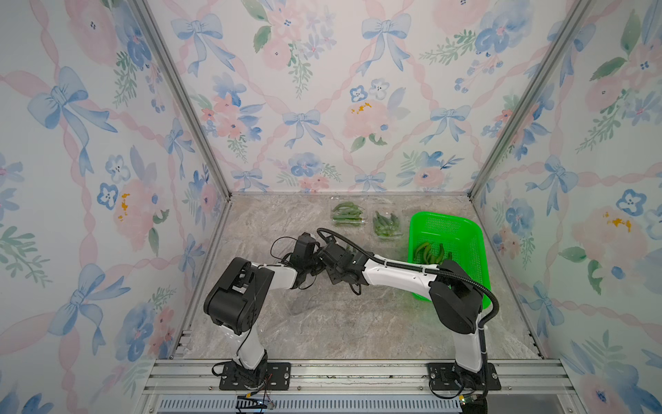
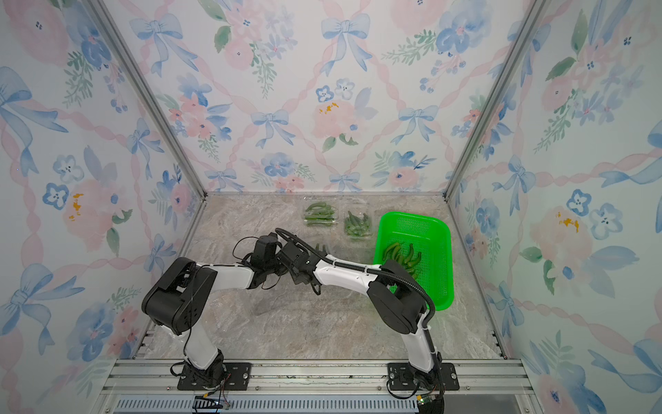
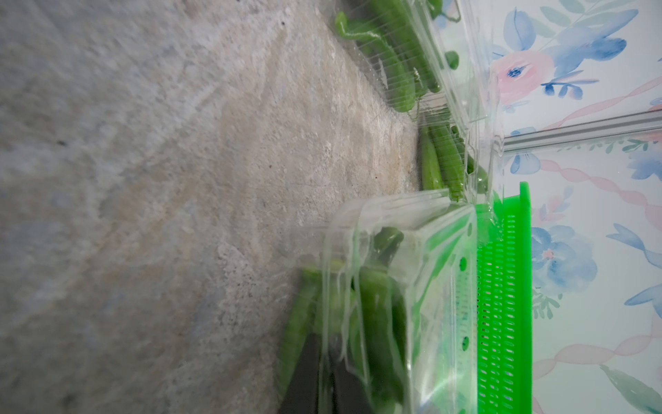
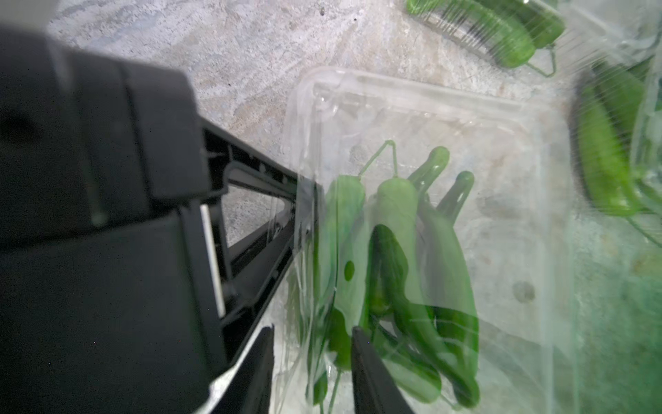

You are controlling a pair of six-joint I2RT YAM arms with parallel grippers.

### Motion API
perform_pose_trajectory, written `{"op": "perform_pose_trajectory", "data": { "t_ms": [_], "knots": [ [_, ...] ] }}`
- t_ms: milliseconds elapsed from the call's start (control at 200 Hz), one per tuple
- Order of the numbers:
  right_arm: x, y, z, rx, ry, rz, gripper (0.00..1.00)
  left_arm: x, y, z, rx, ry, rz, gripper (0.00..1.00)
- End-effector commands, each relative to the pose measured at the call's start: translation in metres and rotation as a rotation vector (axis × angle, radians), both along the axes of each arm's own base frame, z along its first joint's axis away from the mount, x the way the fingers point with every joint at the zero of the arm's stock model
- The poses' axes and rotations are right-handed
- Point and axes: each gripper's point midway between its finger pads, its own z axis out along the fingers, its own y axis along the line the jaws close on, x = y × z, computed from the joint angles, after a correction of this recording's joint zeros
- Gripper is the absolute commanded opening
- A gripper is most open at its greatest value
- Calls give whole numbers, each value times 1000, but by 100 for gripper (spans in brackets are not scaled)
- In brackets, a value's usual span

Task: Take small green peppers out of containers
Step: Open the packing box at the center of the board.

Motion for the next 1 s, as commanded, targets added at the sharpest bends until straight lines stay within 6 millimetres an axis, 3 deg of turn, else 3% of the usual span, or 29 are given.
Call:
{"op": "perform_pose_trajectory", "data": {
  "t_ms": [0, 150, 785, 995],
  "knots": [
    [-6, -22, -42, -112, 73, -38, 33, -8, -3, -13, 20, 33, -34, 12],
    [-4, -27, -37, -88, 73, -53, 33, -10, 2, -16, 26, 39, -26, 11],
    [-3, -31, -63, -109, 128, -57, 29, -8, 3, -16, 22, 39, -35, 11],
    [-2, -25, -59, -109, 123, -29, 14, -8, 1, -18, 24, 43, -42, 10]
  ]
}}
